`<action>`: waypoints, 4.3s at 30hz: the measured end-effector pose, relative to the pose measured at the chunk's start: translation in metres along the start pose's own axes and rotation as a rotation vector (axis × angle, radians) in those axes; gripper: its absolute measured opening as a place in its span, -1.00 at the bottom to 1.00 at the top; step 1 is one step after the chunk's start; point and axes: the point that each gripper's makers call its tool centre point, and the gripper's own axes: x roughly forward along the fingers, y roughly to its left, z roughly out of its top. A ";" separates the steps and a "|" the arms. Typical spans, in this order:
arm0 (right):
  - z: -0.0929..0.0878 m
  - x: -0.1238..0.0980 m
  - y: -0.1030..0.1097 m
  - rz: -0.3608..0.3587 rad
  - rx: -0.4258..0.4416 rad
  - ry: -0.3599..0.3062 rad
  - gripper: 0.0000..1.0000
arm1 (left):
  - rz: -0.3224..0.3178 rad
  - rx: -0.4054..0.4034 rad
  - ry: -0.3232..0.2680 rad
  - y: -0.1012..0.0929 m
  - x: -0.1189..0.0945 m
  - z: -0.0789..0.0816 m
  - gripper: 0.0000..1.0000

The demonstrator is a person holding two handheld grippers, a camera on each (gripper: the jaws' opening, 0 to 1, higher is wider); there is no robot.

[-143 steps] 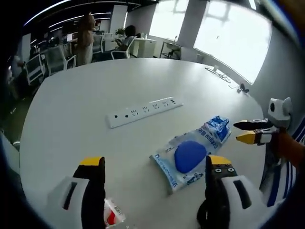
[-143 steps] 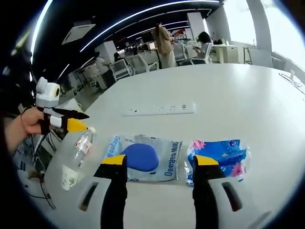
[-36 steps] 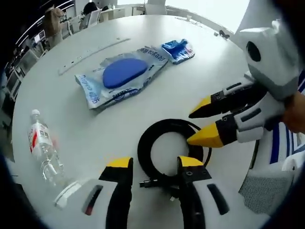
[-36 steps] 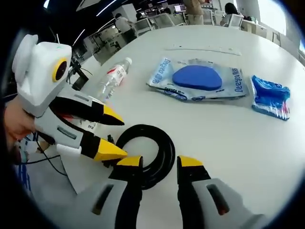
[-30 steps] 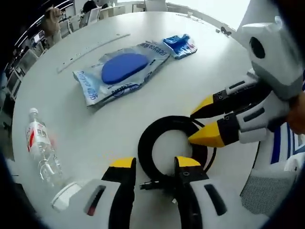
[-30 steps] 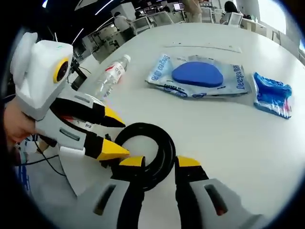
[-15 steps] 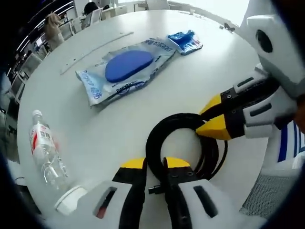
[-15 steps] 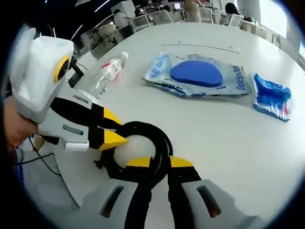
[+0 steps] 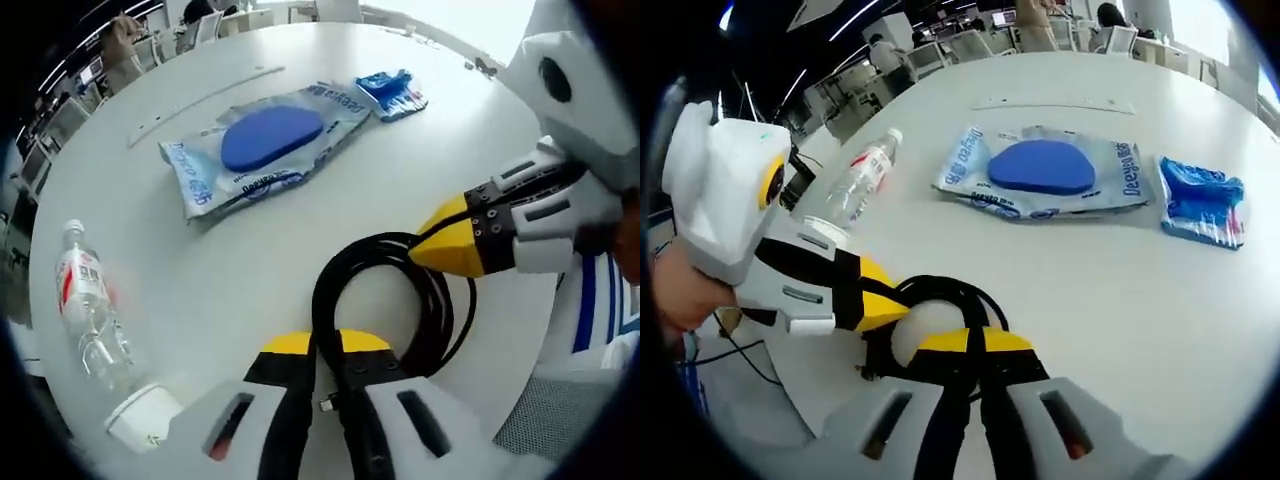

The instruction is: Arrange the tabletop items into an orderly group along one side of the table until the central work area is clear of visible clutter.

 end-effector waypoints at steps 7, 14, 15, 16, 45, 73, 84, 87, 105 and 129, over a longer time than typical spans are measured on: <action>0.008 -0.016 -0.004 -0.002 0.014 -0.033 -1.00 | -0.025 -0.008 -0.030 -0.008 -0.007 0.014 -0.93; 0.018 -0.035 -0.014 -0.013 0.016 -0.065 -1.00 | -0.052 -0.002 -0.073 -0.019 -0.016 0.034 -0.93; 0.020 -0.038 -0.016 -0.017 0.017 -0.070 -1.00 | -0.054 0.002 -0.081 -0.021 -0.017 0.038 -0.93; 0.021 -0.040 -0.018 -0.018 0.021 -0.075 -1.00 | -0.055 0.007 -0.086 -0.022 -0.018 0.041 -0.93; 0.056 -0.098 -0.070 -0.087 0.056 -0.199 -1.00 | -0.115 0.114 -0.147 -0.057 -0.030 0.123 -0.95; 0.038 -0.072 -0.133 -0.132 0.106 -0.136 -1.00 | -0.186 0.060 -0.049 -0.074 0.033 0.141 -0.95; 0.036 -0.058 -0.146 -0.136 0.114 -0.116 -1.00 | -0.188 0.039 -0.019 -0.070 0.049 0.143 -0.95; 0.037 -0.057 -0.147 -0.136 0.118 -0.117 -1.00 | -0.192 0.028 -0.017 -0.068 0.052 0.145 -0.95; 0.042 -0.043 -0.163 -0.145 0.130 -0.108 -1.00 | -0.200 0.012 -0.015 -0.060 0.064 0.157 -0.95; 0.034 -0.036 -0.169 -0.157 0.121 -0.092 -1.00 | -0.206 0.007 -0.019 -0.057 0.073 0.155 -0.86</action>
